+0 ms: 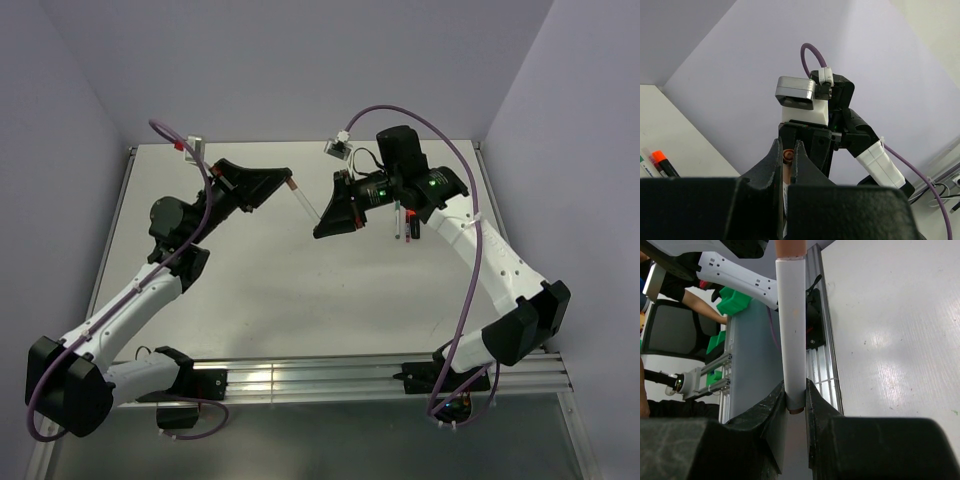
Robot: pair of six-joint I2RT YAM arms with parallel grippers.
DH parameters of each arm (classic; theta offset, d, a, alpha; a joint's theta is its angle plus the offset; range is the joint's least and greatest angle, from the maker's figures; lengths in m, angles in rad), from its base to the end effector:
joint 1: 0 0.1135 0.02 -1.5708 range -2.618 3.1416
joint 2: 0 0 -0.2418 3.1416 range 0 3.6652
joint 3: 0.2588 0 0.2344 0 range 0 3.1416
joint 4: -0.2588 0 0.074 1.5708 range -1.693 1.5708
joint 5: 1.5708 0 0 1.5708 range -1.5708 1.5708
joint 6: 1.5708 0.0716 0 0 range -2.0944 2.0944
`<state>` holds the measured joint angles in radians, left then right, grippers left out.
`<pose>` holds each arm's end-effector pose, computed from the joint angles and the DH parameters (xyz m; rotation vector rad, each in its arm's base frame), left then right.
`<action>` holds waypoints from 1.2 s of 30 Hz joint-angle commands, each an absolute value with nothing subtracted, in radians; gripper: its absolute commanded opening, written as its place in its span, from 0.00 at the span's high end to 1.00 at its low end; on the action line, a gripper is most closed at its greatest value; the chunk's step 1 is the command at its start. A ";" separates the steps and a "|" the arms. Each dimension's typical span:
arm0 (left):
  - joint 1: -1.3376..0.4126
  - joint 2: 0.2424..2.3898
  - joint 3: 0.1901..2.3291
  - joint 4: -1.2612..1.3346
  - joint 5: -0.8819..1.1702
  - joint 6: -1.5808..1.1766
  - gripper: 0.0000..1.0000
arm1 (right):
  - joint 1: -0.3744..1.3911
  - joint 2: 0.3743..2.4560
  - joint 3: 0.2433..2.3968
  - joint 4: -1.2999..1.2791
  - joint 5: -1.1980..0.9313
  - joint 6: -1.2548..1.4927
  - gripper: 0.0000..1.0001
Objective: Insert the pens into the pen caps
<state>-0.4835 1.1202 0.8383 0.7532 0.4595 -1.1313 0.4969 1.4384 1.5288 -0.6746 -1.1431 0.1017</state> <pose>0.2262 -0.1546 0.3885 0.0539 1.3227 -1.6583 0.2281 0.1978 0.3762 -1.0854 1.8503 1.5673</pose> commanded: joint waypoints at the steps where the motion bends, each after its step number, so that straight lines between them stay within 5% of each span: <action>1: -0.584 1.138 0.758 0.587 0.758 -1.186 1.00 | 0.483 1.446 1.672 -0.365 -1.085 0.097 1.00; 36: -0.689 1.149 0.723 0.500 0.730 -1.121 1.00 | 0.485 1.463 1.802 -0.436 -0.917 0.011 1.00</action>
